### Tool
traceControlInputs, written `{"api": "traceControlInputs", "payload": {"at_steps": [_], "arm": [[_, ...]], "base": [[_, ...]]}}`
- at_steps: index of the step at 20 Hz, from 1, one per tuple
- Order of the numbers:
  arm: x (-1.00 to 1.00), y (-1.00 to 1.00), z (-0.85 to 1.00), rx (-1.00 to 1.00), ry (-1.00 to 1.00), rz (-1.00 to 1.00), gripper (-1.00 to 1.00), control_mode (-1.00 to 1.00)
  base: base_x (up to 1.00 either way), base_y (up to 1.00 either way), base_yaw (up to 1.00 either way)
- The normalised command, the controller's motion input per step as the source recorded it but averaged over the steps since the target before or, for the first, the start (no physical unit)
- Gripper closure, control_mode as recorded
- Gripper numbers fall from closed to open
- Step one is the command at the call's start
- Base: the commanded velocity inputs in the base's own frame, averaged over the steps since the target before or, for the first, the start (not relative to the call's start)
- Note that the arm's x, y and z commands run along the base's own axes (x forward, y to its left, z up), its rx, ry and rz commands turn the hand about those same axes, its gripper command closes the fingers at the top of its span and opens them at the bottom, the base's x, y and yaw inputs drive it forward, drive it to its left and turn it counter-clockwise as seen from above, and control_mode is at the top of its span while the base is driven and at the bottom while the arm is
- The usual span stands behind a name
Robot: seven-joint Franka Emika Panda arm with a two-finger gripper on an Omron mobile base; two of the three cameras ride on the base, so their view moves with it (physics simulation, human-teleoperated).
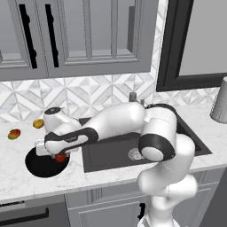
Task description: Pick the bell pepper from the sink and place it in the bowl. Then pick the bowl and place it in the microwave. Then close the microwave door and press the start button.
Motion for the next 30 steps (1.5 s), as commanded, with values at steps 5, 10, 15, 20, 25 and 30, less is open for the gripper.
{"api": "traceControlInputs", "payload": {"at_steps": [5, 10, 15, 20, 25, 30], "arm": [[0.0, 0.05, -0.2, -0.02, 0.02, -0.07, -1.0, -1.0], [0.0, 0.07, -0.12, -0.01, 0.02, -0.08, -1.0, -1.0], [0.0, -0.01, -0.03, 0.0, -0.01, -0.06, -1.0, -1.0], [-0.04, -0.28, 0.06, 0.0, -0.06, -0.07, -1.0, -1.0], [-0.43, -0.83, 0.01, 0.05, -0.1, -0.08, -1.0, -1.0], [-0.35, -0.82, 0.0, 0.12, -0.06, -0.06, -1.0, -1.0]], "base": [[0.0, 0.0, 0.0], [0.0, 0.0, 0.0], [0.0, 0.0, 0.0], [0.0, 0.0, 0.0], [0.0, 0.0, 0.0], [0.0, 0.0, 0.0]]}}
